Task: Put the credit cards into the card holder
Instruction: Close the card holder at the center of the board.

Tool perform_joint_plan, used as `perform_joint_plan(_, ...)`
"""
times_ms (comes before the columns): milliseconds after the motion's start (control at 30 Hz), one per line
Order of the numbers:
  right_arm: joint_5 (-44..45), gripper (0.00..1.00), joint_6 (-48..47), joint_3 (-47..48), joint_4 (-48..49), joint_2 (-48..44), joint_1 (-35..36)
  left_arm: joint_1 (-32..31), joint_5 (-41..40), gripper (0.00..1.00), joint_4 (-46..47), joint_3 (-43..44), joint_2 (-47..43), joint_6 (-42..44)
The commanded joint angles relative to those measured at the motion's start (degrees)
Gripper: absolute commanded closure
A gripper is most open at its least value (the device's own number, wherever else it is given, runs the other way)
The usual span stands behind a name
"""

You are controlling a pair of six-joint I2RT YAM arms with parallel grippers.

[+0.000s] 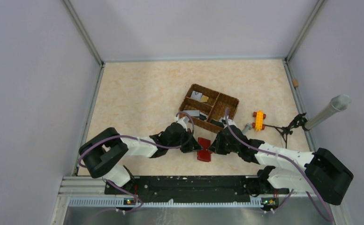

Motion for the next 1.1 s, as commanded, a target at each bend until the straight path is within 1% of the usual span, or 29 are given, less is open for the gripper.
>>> perform_joint_plan(0, -1.01, 1.0, -1.48, 3.15, 2.5, 1.68, 1.37, -0.44, -1.19, 1.0, -1.28, 1.5, 1.43, 1.37)
perform_joint_plan(700, -4.75, 1.0, -1.65, 3.41, 6.94, 3.62, 3.24, -0.44, -0.96, 1.0, -1.08, 1.48, 1.6, 1.23)
perform_joint_plan(1067, -5.38, 1.0, -1.24, 4.32, 6.7, 3.95, 3.81, -0.44, -0.66, 1.0, -0.79, 1.57, 2.08, 1.08)
